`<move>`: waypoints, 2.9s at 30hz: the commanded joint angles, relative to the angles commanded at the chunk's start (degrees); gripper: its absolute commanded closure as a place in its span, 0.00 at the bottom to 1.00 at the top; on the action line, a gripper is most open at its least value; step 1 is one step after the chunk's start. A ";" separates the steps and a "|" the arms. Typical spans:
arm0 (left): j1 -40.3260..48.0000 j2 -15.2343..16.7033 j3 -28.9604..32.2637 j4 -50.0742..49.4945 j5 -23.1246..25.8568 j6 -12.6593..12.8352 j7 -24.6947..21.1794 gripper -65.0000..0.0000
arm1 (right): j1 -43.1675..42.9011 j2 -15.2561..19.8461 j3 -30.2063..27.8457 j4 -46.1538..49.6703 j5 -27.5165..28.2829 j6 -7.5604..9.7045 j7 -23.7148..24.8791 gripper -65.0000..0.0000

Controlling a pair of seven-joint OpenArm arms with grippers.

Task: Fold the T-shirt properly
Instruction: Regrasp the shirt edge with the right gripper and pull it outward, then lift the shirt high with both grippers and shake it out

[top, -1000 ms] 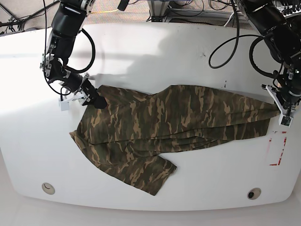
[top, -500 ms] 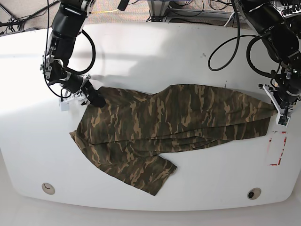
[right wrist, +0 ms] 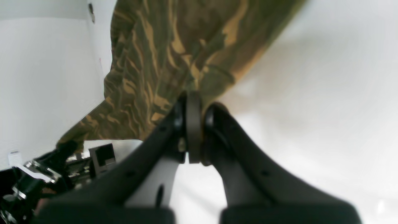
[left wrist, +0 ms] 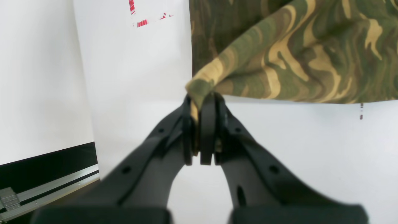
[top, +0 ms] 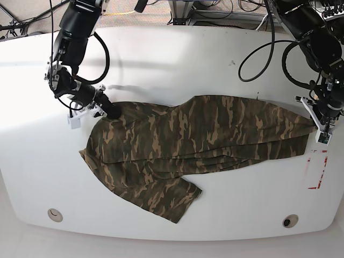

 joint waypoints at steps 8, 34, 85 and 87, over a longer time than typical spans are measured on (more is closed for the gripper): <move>0.09 1.23 -0.44 0.09 -0.44 0.00 0.00 1.00 | -6.15 0.88 -1.32 9.58 0.09 0.26 0.00 1.00; 2.73 7.74 -9.58 5.01 -0.44 0.00 -8.00 1.00 | -22.42 8.35 15.38 30.33 7.47 6.24 0.00 1.00; -61.80 0.44 13.63 -1.58 -0.26 3.74 -0.44 1.00 | 69.27 38.33 -32.53 -10.90 7.74 11.52 -0.09 1.00; -64.18 -0.79 13.63 -3.16 -0.26 3.74 -0.35 1.00 | 73.00 38.33 -34.55 -11.34 7.74 11.52 -1.32 1.00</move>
